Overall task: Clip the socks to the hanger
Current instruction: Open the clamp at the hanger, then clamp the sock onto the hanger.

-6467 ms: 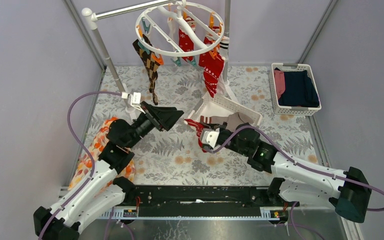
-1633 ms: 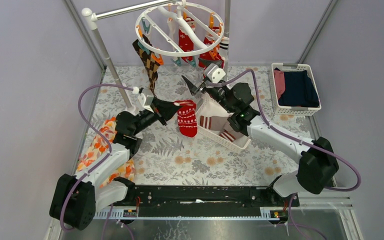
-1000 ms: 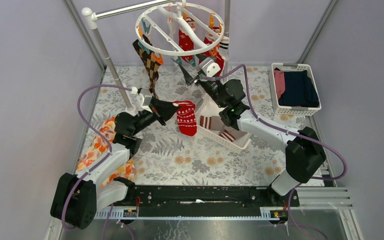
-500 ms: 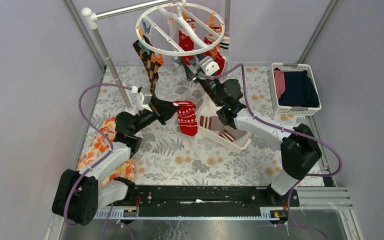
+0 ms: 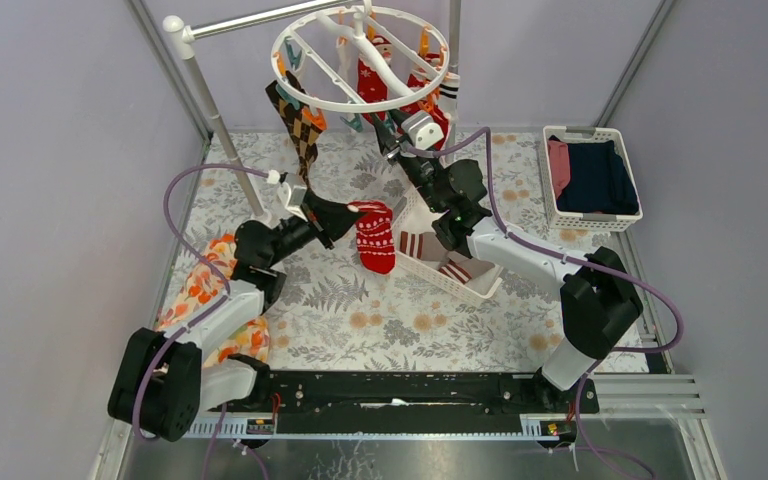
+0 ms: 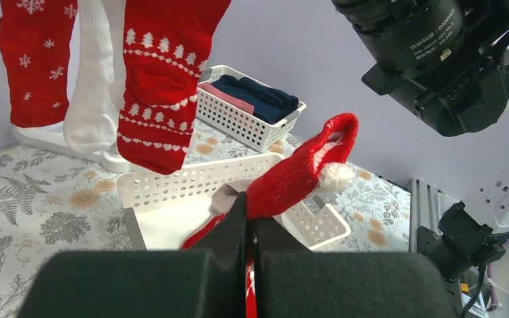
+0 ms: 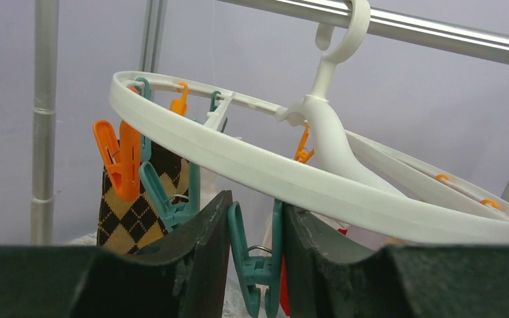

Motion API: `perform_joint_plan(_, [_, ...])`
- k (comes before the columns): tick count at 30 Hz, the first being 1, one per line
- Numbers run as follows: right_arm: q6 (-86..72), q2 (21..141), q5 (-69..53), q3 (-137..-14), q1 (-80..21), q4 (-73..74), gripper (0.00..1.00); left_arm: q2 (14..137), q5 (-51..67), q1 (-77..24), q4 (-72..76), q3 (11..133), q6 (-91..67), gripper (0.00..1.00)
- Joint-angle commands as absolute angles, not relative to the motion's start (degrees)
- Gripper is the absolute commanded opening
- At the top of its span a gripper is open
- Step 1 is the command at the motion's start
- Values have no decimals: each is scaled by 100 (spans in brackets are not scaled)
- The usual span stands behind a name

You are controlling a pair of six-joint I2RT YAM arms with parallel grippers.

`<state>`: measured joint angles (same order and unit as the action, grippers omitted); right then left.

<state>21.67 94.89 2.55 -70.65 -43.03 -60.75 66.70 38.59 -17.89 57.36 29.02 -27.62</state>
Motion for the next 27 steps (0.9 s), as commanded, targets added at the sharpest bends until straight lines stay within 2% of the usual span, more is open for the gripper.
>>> perform_joint_plan(1, [2071,9369,345,-7243,-4359,-6404,34,6811,3895,-1740,6166,3132,-2892,0])
perform_joint_plan(10, [1621,9158,136,-7311,-4313,-5931,23,7521,3881,-1740,6286,3736,-3071,0])
perform_joint_plan(27, [-1286,9072,-1414,-8260,-3338,-4255,17,8067,3098,-1740,5239,4753,-3513,0])
